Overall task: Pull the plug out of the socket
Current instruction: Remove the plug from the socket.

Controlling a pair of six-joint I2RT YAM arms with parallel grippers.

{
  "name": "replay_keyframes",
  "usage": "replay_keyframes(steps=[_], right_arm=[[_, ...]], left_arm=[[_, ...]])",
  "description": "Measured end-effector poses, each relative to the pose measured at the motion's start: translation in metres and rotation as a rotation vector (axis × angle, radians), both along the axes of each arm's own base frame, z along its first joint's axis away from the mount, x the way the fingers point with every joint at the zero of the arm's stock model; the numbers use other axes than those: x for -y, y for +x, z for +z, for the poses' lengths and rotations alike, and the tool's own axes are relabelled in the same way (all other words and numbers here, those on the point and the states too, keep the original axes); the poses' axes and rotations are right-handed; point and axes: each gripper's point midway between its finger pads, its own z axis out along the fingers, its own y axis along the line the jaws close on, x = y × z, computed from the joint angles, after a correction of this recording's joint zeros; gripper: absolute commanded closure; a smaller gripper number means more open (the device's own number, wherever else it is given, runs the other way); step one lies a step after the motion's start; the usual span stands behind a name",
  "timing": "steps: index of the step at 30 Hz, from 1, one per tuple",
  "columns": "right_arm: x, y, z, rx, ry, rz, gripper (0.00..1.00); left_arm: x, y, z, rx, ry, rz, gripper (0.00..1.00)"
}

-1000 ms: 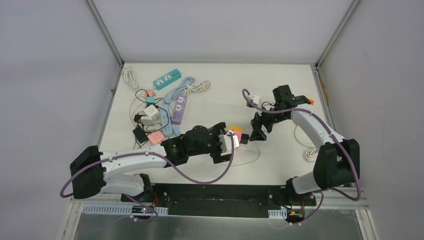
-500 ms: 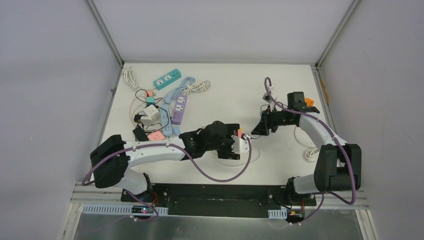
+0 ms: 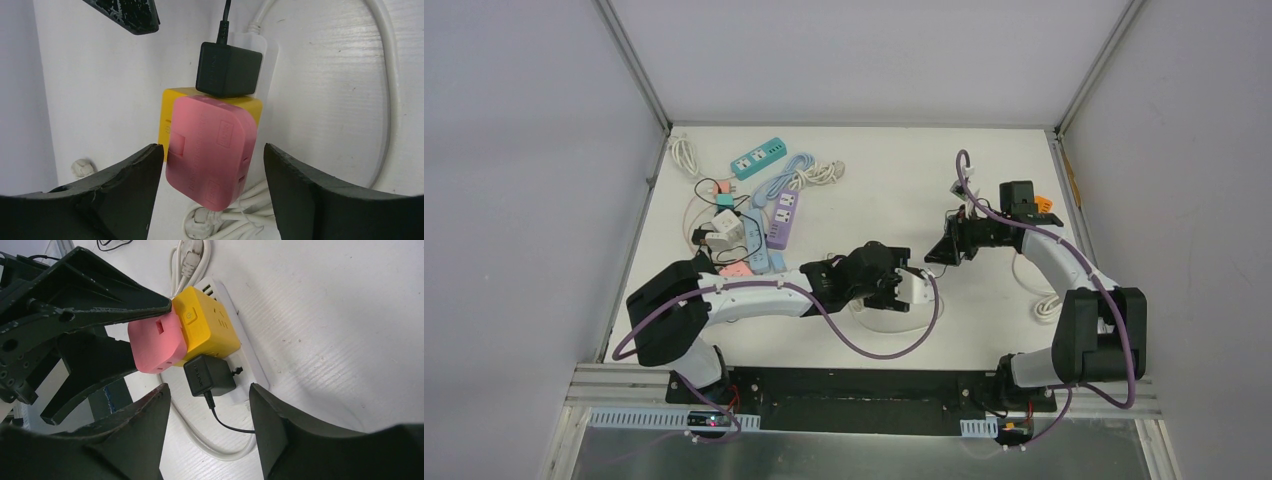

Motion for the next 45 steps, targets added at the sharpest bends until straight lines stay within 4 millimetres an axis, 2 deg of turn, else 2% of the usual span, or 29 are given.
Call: replay_keyframes(steps=[5,10,15,21,31,38,45], right_arm=[[0.001,0.001,-0.006,-0.022,-0.007,-0.016,0.40],[-0.002,0.000,-0.019,-0.058,-0.043,-0.020,0.41],[-0.014,-0.007,-0.032,-0.081,-0.088,0.022,0.48],[-0.013,-0.011,-0.049,-0.132,-0.138,0.030,0.53],[-0.018,-0.011,-0.048,-0.111,-0.174,0.068,0.56],[-0.018,-0.011,-0.048,-0.119,-0.179,0.074,0.56],[-0.019,-0.012,-0.048,-0.123,-0.181,0.078,0.56]], left_arm=[[-0.002,0.005,0.000,0.026,0.013,0.018,0.30],[-0.001,0.007,0.003,0.035,0.001,0.022,0.40],[-0.001,0.006,0.002,0.024,-0.005,0.028,0.46],[0.000,0.006,0.003,0.016,-0.018,0.036,0.49],[0.002,0.004,0.009,-0.020,-0.052,0.034,0.51],[0.003,0.005,0.012,-0.113,-0.094,0.026,0.53],[0.001,0.004,0.016,-0.216,-0.134,0.021,0.50]])
